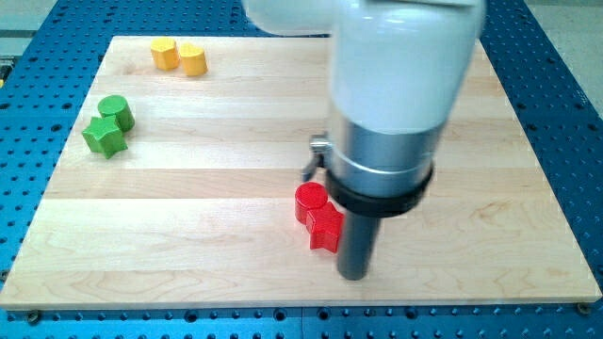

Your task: Move the red blocks diagonally to the yellow blocks

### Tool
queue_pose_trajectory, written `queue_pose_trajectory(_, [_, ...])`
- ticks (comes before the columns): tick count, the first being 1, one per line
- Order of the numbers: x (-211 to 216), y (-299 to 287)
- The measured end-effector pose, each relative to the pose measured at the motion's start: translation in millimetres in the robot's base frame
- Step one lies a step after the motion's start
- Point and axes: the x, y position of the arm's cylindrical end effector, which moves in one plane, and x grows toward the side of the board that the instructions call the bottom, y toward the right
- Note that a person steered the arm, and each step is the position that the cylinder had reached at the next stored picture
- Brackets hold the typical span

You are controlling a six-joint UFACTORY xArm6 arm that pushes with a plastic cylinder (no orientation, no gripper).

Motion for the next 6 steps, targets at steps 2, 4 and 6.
queue_pose_trajectory(2, [0, 48])
queue_pose_trajectory(4, [0, 61])
queue_pose_trajectory(6, [0, 71])
